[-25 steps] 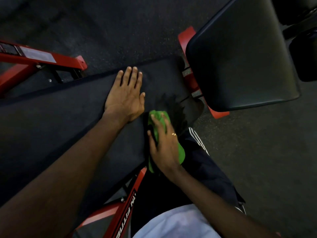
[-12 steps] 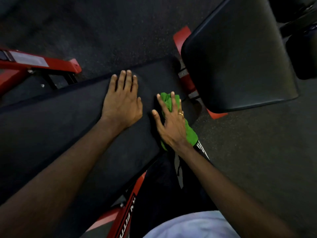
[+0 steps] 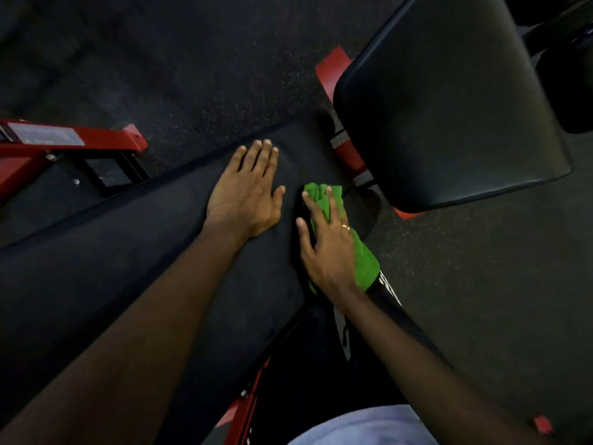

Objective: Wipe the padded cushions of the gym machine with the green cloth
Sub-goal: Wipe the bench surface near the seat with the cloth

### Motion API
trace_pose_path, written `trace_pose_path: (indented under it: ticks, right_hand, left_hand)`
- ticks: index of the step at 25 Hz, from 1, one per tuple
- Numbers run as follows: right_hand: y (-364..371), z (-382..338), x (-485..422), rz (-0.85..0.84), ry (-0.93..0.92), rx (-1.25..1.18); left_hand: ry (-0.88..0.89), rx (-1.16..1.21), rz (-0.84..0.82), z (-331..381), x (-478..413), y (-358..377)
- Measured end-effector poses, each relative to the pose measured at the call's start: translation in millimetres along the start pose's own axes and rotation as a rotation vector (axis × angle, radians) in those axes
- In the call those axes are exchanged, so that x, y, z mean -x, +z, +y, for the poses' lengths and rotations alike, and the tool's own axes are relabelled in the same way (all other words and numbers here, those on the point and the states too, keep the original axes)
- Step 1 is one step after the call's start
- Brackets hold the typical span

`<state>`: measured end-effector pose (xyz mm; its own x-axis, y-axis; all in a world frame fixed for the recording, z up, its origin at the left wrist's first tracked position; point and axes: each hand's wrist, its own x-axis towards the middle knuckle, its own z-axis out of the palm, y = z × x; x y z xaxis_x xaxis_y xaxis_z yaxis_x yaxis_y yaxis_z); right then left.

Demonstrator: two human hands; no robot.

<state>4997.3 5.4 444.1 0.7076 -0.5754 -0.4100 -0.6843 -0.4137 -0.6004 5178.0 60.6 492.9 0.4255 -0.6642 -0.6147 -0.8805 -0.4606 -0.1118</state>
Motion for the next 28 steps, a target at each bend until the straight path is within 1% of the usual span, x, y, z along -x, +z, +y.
trace_pose_path:
  ticks: [1, 2, 5, 7, 8, 9, 11, 13, 15, 16, 18, 21, 22, 23, 26, 28]
  right_hand:
    - [0.5, 6.9, 0.4, -0.003, -0.025, -0.024]
    - [1.2, 15.7, -8.9, 0.020, -0.008, -0.055]
    - [8.9, 43.8, -61.7, 0.096, 0.201, -0.090]
    - [7.0, 52.0, -86.7, 0.077, 0.340, -0.103]
    - [4.9, 48.8, -86.1, 0.073, 0.356, -0.097]
    - [2.3, 41.6, -76.1, 0.077, 0.317, -0.076]
    - [0.1, 17.8, -37.3, 0.069, 0.161, -0.039]
    - [-0.7, -1.7, -2.0, 0.026, 0.041, -0.064]
    - [3.8, 2.6, -10.3, 0.035, 0.010, -0.109]
    - [5.6, 9.9, -26.3, 0.049, 0.025, -0.117]
    - [10.7, 30.9, -65.3, 0.089, 0.107, -0.098]
    - [13.1, 52.4, -106.0, 0.083, 0.428, -0.075]
    - [12.4, 52.6, -107.7, 0.081, 0.472, -0.071]
    - [10.9, 50.3, -102.9, 0.087, 0.457, -0.063]
    - [5.3, 38.2, -53.9, 0.086, 0.258, -0.044]
    - [5.5, 37.2, -26.9, 0.066, 0.175, -0.076]
  left_hand:
    - [0.000, 0.006, -0.007, 0.2, -0.8, 0.5]
    - [-0.002, 0.012, -0.011, 0.7, -0.5, 0.8]
    - [-0.011, 0.008, -0.005, 0.4, -0.4, 0.0]
    - [-0.007, 0.008, -0.014, 0.8, -1.4, -0.5]
    - [-0.003, 0.010, -0.021, 1.2, -1.6, -0.5]
    - [-0.001, 0.011, -0.023, 1.9, -1.9, -0.1]
    - [-0.007, 0.015, -0.020, 1.1, -3.4, 0.4]
    - [-0.009, 0.009, -0.025, 0.8, -3.5, 0.4]
    - [-0.008, 0.002, -0.025, 0.4, -2.7, 1.8]
    - [-0.008, 0.005, -0.023, 0.3, -2.3, 2.3]
    - [-0.008, -0.002, -0.016, 0.9, -2.4, 2.5]
    - [-0.015, -0.005, -0.021, 0.8, -1.9, 1.4]
    - [-0.016, -0.012, -0.017, 1.1, -1.8, 1.3]
    - [-0.012, -0.015, -0.014, 1.3, -2.2, 0.8]
    - [-0.005, -0.018, -0.009, 2.0, -2.1, 1.1]
    - [-0.012, -0.028, -0.002, 1.3, -1.1, 1.1]
